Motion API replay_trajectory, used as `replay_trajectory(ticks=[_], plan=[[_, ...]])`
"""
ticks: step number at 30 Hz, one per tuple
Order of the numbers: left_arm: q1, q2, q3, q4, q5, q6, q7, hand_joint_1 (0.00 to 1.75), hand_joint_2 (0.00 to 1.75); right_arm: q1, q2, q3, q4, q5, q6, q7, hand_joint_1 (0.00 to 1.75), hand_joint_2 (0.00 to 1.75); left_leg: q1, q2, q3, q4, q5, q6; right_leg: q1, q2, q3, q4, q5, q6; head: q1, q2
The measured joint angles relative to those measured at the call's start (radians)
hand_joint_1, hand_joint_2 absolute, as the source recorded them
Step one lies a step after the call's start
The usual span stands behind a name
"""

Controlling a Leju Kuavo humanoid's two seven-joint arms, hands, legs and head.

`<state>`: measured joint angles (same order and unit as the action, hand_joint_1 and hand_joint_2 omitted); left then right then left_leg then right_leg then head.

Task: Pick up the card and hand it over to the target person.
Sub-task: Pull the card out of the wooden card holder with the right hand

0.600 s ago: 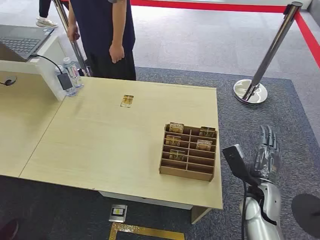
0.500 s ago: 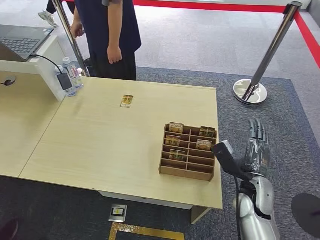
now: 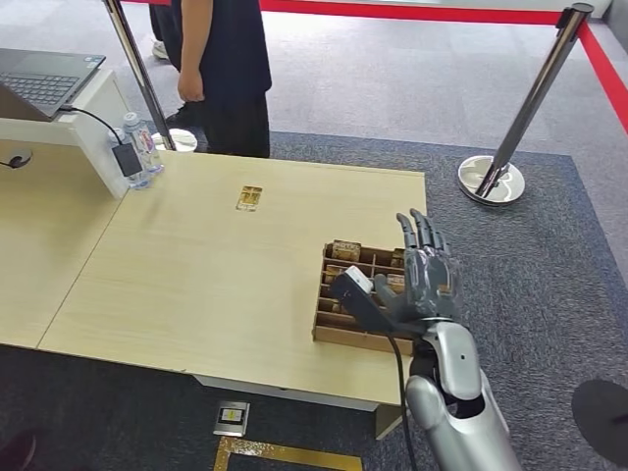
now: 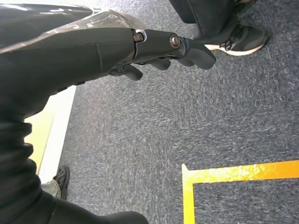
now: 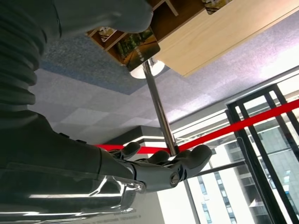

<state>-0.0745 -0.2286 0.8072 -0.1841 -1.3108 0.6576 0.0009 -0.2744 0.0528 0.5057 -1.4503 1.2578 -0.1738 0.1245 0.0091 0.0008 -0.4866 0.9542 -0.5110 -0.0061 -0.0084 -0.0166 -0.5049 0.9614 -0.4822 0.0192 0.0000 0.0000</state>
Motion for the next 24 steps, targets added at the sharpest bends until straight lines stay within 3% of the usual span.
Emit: replay_trajectory(ticks=[10,24], plan=[[0.000,0.001,-0.001,0.000,-0.003,-0.002,0.001,0.00,1.75,-0.001,-0.001,-0.003,0.053,0.000,0.023,0.037,0.71,1.75,0.000,-0.001,0.001,-0.001,0.000,0.000,0.000,-0.001,0.002,-0.001,0.000,0.000,0.000,0.000],[0.000,0.002,-0.006,0.000,-0.006,-0.004,-0.003,0.00,1.75,-0.030,0.009,-0.023,0.160,-0.001,0.036,0.074,0.70,1.75,0.000,-0.001,0.002,-0.001,0.000,0.000,0.000,-0.001,0.002,-0.001,0.000,0.000,0.000,0.000]])
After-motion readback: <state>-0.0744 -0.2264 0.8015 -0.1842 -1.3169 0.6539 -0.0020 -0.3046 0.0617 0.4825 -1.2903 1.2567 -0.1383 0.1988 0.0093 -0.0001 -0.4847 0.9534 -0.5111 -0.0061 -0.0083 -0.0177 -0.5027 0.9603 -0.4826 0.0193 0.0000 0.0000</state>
